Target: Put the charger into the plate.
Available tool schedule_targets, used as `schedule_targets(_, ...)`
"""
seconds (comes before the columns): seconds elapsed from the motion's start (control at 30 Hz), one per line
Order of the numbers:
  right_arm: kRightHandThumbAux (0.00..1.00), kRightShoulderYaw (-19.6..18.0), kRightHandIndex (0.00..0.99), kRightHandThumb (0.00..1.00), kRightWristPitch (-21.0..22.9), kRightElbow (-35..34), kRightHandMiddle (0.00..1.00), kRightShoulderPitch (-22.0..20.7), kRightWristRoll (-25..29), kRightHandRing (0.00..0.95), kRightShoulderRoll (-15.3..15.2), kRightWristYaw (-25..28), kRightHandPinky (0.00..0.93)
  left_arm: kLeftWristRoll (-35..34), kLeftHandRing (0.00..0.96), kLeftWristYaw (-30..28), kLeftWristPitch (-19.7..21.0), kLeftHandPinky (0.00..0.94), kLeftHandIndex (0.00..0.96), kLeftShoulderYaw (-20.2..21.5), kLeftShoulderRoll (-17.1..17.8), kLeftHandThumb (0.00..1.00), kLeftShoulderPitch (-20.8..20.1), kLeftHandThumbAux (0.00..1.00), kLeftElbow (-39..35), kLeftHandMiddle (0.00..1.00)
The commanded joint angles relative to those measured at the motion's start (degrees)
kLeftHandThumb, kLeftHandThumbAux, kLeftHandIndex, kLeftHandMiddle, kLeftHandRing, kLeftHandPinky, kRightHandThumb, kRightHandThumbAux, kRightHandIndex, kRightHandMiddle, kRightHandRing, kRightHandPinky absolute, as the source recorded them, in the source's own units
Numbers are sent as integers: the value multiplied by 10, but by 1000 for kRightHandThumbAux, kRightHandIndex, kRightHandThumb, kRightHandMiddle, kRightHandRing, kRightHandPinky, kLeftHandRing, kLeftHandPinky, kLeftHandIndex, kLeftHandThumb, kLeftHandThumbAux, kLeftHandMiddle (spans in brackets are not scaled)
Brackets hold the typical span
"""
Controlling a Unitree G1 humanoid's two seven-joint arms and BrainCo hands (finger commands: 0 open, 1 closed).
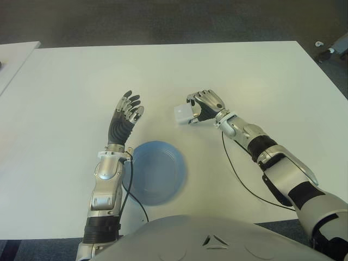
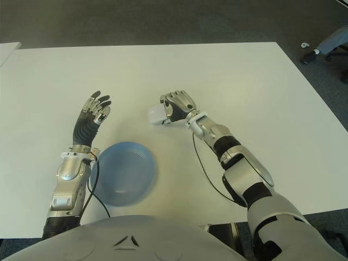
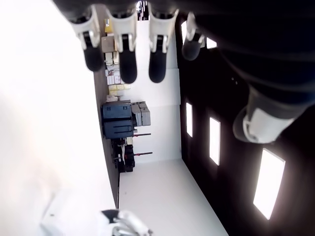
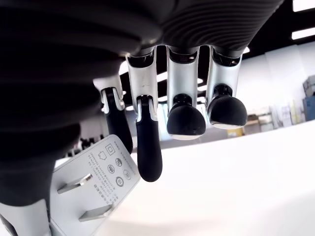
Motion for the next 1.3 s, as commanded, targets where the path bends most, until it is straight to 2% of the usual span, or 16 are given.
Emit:
schedule_targets(0.03,676,-23,404,853,-2,-63,541,15,24,849,-10,30,825,-2,173,-5,-2,160,16,1,1,0,-4,517,11,178)
schedule_targets(0.47,676,-74,402,853,9,-233,539,63,52,848,-31,102,837,-3,173,-5,-7,155,13,4,3,0,-18,520,35,174)
schedule_targets(0.83,676,-111,400,853,4,-348,541,105,70,855,-42,150,850,-3,165,-7,-15,148,9,3,4,0,-31,522,56,166)
schedule_targets(1.03,677,-126,397,853,22,-436,541,142,78,861,-42,195,860,-5,168,-8,-20,152,11,3,3,0,-41,518,69,171)
schedule_targets(1.13,678,-129,395,853,31,-499,542,182,83,864,-47,227,864,-6,171,-8,-20,153,13,4,4,0,-46,513,75,174)
schedule_targets(1.3,678,-132,395,853,44,-563,543,228,83,865,-48,265,866,-7,171,-8,-21,150,14,5,3,0,-52,510,83,176)
